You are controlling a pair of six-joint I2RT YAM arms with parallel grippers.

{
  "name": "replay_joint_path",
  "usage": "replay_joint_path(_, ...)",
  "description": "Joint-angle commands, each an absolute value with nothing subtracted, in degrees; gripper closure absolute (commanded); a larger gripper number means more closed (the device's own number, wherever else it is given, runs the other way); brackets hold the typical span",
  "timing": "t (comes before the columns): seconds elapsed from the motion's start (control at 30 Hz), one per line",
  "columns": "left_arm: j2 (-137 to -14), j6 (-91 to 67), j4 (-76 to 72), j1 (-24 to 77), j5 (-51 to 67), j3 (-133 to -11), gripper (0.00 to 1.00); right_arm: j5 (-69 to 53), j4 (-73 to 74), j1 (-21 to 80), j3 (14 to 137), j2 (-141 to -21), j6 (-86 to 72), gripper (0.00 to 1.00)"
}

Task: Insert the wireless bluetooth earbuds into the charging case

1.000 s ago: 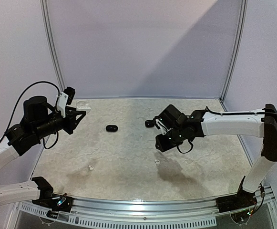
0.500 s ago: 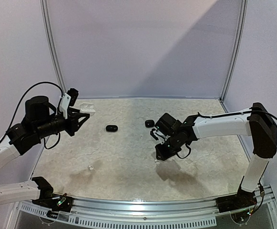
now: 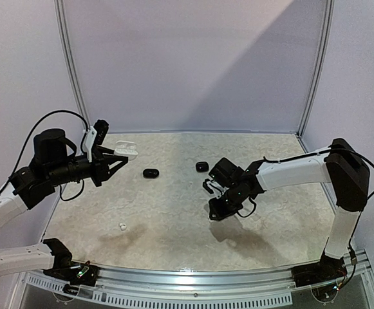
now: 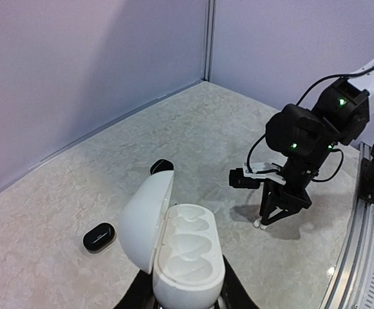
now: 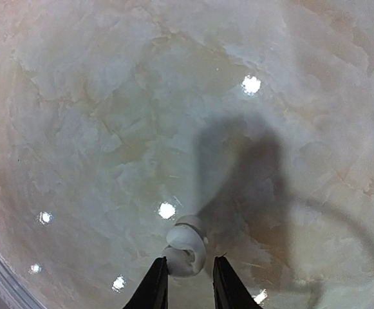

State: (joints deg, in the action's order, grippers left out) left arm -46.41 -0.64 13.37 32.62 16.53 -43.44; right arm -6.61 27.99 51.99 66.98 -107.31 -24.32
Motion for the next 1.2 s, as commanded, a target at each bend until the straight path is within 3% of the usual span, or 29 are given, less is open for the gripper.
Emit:
replay_joint_path(0.0, -46.5, -0.6, 12.1, 33.4, 17.4, -42.9, 1.0, -7.9, 26.9, 51.5, 65.9, -109.3, -25.2, 0.75)
replay_joint_path(0.1, -46.6, -0.4, 11.6, 33.4, 17.4, -42.9, 1.0, -8.8, 26.5, 51.6, 65.5, -109.6, -25.5, 0.77)
replay_joint_path(0.5, -46.5, -0.1, 12.0, 33.4, 17.8, -43.2, 1.0, -12.5, 24.5, 51.7, 64.8, -108.6, -26.9, 0.99)
replay_joint_path(0.73, -46.5, 2.5, 11.2, 33.5, 25.2, -42.4, 1.0, -9.9, 25.9, 52.2, 65.8, -102.5, -23.4, 1.0)
replay_joint_path(1.17, -52.2, 3.5, -3.3, 34.3, 48.2, -42.3, 1.0, -3.9, 24.9, 61.4, 75.0, -79.1, -0.4, 1.0)
